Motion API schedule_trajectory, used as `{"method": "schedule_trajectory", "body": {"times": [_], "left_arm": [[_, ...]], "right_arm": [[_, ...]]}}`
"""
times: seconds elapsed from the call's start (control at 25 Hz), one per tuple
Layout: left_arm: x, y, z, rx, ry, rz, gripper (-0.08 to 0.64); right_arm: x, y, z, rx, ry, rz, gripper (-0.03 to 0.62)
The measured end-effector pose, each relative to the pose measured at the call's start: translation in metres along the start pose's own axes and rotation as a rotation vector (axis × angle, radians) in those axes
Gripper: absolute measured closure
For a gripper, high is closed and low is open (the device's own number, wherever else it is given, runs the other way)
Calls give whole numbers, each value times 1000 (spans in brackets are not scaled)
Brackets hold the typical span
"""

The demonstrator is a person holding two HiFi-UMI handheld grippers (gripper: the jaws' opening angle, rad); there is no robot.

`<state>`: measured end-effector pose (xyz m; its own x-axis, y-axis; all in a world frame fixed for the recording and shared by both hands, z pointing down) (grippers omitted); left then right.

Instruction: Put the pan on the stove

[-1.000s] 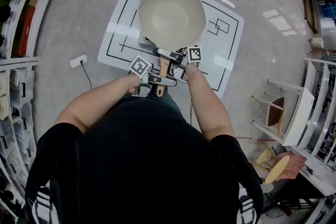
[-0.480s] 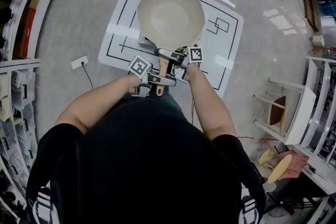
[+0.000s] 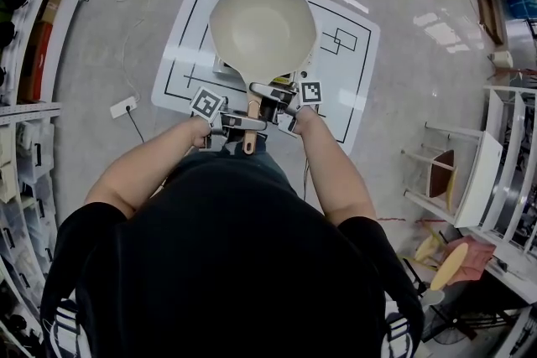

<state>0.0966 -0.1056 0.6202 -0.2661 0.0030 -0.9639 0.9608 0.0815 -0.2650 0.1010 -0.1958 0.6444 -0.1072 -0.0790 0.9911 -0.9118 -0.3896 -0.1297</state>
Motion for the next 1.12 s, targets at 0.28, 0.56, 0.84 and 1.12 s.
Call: {"method": "schedule_trajectory", "body": {"times": [0.28,0.56,0.84,1.12], "left_arm": [[1,-16,22,65,46,44,258],[-2,-44,37,128,92,120,255],[-4,-87,66,309,181,235,255],[12,-113,100,367,438,385,256]], "right_arm": [[6,-15,6,34,-25,-55,307],[10,-39,7,63,-75,-131,304],[5,-69,18,147,-137,-191,304],[-9,-93,30,215,-238,-249,319]]}}
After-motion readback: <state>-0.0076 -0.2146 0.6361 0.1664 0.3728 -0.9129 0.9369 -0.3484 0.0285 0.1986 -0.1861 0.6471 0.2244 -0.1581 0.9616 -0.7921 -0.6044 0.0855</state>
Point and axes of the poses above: the fingertips, and each gripper's own axes: y forward along the fingers, x to its right, z out of its top, the point moved 3 cm from there along -y, backward along the fingers, and after that the axes turned 8 degrees about x, right-handed, at the moved point
